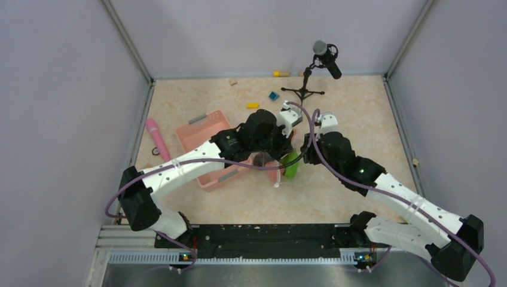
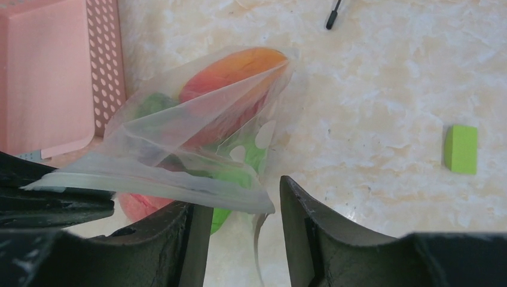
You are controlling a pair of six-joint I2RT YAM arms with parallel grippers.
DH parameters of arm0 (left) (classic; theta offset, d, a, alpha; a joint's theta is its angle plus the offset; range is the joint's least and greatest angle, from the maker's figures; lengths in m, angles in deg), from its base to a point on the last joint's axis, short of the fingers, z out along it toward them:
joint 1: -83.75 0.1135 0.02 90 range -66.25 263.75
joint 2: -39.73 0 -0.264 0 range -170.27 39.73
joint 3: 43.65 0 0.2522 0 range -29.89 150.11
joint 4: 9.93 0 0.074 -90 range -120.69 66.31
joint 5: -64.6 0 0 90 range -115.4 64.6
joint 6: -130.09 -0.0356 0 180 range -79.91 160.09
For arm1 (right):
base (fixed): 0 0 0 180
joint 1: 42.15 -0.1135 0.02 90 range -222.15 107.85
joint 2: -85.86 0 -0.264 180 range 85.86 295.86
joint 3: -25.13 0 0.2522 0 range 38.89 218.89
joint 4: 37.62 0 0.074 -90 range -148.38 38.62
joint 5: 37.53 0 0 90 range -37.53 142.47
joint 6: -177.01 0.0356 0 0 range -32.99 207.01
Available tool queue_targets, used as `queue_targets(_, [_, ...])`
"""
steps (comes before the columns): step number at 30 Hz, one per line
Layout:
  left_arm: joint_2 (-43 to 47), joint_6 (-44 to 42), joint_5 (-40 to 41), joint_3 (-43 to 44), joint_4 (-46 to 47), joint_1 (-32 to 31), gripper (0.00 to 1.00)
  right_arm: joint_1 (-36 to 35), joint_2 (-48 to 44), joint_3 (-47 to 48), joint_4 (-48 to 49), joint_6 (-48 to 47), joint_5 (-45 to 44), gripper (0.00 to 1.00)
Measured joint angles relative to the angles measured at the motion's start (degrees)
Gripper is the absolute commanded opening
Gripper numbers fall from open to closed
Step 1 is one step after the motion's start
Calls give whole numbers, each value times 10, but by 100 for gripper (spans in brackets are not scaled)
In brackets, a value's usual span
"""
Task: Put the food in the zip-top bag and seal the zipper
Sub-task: Zip the zipper food storage bag at the center of the board.
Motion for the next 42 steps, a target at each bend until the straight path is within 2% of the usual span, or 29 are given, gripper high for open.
queue_targets(4, [7, -2, 0, -5, 0, 3, 0, 0, -1, -26, 12, 2, 11, 41])
queue_targets(5, [8, -2, 0, -5, 0, 4, 1, 0, -3, -34, 13, 2, 12, 36])
queue_targets(8, [11, -4, -3, -6, 0, 8, 18, 0, -11, -56, 12, 8, 12, 13])
queue_targets(10, [13, -8, -7, -8, 1, 9, 39, 0, -21, -58, 10, 19, 12, 0])
queue_targets(12, [18, -13, -15, -15, 5, 10, 71, 0, -34, -58, 11, 37, 14, 0])
queue_targets(14, [30, -20, -25, -27, 9, 10, 94, 0, -48, -54, 6, 66, 21, 0])
queue_targets(15, [39, -23, -31, -37, 13, 10, 98, 0, -52, -47, 0, 89, 26, 0])
queue_targets(19, [101, -39, -45, -101, 45, 9, 98, 0, -56, -15, -27, 171, 30, 0])
queue_targets(27, [367, -96, -31, -346, 176, -3, 98, 0, -28, 43, -115, 284, -13, 0])
queue_targets(29, [398, -99, -23, -384, 198, -3, 98, 0, -24, 52, -133, 296, -22, 0])
queue_targets(37, [439, -103, -30, -538, 310, -3, 98, 0, -18, 81, -175, 315, -35, 0])
queue_targets(42, [411, -108, -34, -602, 374, -4, 95, 1, -9, 84, -181, 315, -31, 0])
